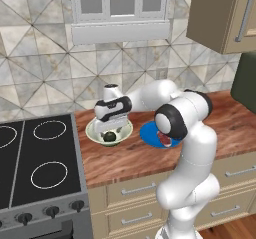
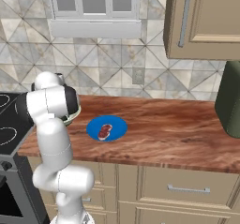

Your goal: Place the steak on the plate and place the squash on the same plate.

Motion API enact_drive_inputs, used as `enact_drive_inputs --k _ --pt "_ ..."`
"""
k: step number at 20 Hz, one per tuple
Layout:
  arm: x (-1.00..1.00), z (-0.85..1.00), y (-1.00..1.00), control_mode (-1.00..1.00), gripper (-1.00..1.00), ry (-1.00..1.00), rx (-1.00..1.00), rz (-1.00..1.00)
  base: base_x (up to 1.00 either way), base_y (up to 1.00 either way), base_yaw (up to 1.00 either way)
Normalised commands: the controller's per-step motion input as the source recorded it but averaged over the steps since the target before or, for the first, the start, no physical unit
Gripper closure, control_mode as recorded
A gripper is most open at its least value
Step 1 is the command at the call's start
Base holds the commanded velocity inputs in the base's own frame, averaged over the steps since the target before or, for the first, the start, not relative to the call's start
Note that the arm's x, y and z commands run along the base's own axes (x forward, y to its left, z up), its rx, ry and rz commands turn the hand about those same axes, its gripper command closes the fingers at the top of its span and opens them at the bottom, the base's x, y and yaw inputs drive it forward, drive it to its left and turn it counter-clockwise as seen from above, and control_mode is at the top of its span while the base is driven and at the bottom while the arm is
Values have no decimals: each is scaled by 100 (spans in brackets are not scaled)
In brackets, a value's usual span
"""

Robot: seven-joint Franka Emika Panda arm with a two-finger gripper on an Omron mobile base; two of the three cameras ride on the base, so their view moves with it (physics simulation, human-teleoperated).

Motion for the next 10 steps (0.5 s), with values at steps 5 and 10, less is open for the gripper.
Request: enact_drive_inputs --k 5,10 --pt "1 0 5 -100 -100 0 0 0 0 0 0" --pt "0 -3 1 -100 -100 0 0 0 0 0 0"
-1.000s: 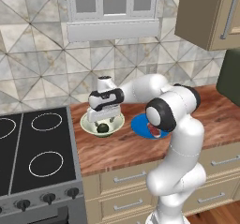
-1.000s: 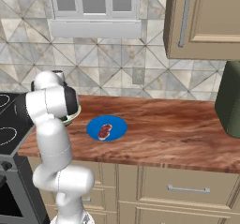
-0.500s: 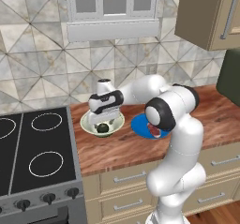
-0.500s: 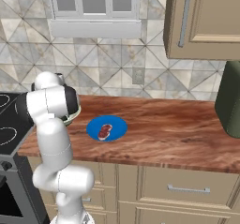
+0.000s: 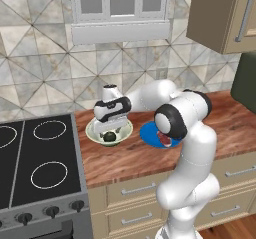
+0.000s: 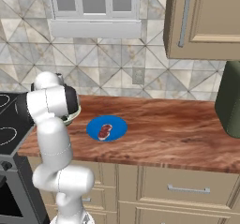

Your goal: Place the steak on the plate and place the squash on the same plate.

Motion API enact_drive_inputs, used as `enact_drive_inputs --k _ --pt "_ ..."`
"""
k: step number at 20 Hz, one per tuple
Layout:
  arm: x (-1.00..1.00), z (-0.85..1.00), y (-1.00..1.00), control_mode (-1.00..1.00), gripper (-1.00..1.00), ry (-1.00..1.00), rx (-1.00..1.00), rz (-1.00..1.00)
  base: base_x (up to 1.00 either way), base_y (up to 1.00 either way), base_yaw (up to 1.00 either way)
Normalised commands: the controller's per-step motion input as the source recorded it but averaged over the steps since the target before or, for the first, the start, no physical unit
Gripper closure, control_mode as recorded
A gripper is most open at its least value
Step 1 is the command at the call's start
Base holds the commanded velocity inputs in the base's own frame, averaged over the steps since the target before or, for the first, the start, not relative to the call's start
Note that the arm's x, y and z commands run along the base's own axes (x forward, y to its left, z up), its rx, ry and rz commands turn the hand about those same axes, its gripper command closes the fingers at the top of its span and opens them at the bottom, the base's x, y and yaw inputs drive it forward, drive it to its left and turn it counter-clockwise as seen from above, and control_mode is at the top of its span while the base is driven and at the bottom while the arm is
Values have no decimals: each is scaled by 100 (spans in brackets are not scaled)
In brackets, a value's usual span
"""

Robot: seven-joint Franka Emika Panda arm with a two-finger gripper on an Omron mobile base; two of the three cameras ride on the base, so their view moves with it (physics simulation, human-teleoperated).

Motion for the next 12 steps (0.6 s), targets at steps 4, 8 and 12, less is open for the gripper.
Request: enact_drive_inputs --k 4,8,12 --pt "14 -4 0 -100 -100 0 0 0 0 0 0" --pt "15 -13 0 -100 -100 0 0 0 0 0 0" --pt "5 -13 0 -100 -100 0 0 0 0 0 0"
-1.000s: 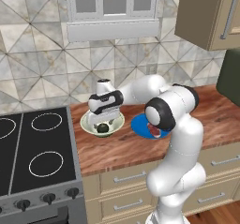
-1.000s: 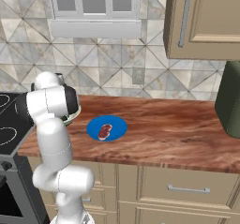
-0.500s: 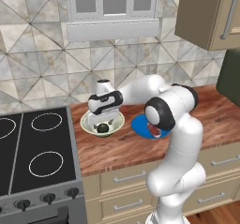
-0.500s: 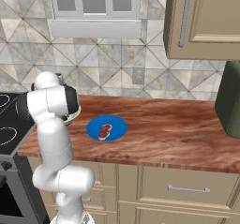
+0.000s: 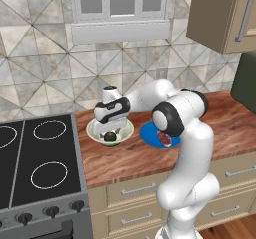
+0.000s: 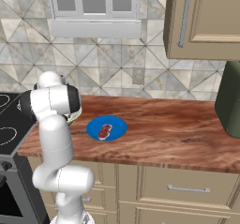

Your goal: Place the steak on the plate and place the squash on the same plate.

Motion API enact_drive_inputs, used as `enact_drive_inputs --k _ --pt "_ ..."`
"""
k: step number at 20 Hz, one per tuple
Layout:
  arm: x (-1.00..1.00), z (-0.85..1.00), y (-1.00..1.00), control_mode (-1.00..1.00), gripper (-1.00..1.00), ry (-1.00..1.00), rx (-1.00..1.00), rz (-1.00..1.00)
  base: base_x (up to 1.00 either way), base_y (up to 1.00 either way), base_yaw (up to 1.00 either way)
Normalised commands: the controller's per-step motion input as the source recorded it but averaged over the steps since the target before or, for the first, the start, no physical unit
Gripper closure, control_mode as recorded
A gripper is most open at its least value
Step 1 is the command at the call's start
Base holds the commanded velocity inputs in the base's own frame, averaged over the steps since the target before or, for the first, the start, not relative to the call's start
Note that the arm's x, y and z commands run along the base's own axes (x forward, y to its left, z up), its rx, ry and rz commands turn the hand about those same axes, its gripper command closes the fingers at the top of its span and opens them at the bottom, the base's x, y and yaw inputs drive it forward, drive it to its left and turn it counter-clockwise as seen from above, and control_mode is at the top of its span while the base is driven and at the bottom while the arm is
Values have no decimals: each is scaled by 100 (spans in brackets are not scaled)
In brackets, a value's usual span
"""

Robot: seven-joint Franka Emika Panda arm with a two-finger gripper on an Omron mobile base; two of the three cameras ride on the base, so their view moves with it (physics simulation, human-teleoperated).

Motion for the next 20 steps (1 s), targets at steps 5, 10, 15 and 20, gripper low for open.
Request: enact_drive_inputs --k 5,10,15,20 --pt "0 -12 0 -100 -100 0 0 0 0 0 0" --pt "0 -4 0 -100 -100 0 0 0 0 0 0" --pt "0 0 0 -100 -100 0 0 0 0 0 0" --pt "0 0 0 -100 100 0 0 0 0 0 0"
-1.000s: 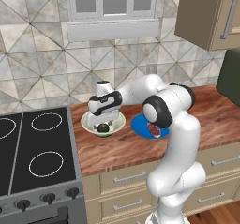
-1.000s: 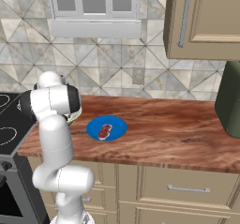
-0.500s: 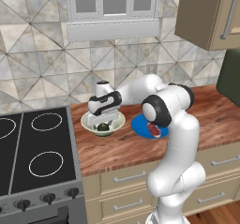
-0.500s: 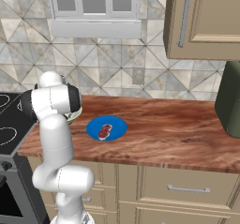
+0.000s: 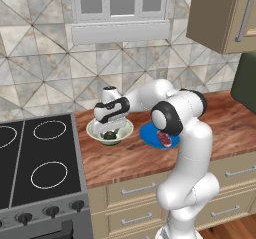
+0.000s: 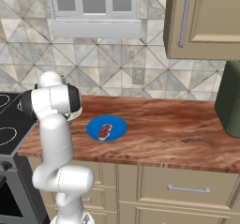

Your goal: Place the steak on the plate and place the squash on the same plate.

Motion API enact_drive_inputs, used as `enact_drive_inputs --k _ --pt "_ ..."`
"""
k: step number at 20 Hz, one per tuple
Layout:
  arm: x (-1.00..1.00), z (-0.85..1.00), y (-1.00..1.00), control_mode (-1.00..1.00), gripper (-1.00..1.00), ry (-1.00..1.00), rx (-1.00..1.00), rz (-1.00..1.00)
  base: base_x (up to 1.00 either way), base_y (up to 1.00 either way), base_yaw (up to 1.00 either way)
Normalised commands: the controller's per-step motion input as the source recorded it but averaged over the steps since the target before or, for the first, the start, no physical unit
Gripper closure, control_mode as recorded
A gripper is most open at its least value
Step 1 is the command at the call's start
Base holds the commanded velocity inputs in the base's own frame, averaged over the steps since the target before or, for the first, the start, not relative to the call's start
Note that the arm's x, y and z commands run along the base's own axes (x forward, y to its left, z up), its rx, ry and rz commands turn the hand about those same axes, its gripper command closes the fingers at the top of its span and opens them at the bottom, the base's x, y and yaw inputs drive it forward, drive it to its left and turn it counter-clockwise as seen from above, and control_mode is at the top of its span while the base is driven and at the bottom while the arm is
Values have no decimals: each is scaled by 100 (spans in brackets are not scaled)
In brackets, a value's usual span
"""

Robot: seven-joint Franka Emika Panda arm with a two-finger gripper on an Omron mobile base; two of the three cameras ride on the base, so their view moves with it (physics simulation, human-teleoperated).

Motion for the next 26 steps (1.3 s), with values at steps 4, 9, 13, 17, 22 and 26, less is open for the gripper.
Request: enact_drive_inputs --k 4,9,13,17,22,26 --pt "0 0 0 -100 100 0 0 0 0 0 0" --pt "0 14 0 -100 100 1 0 0 0 0 0" --pt "0 78 0 -100 100 1 0 0 0 0 0" --pt "0 100 0 -100 100 0 0 0 0 0 0" --pt "-3 93 -5 -100 100 0 0 0 0 0 0" --pt "-9 72 -33 -100 100 0 0 0 0 0 0"
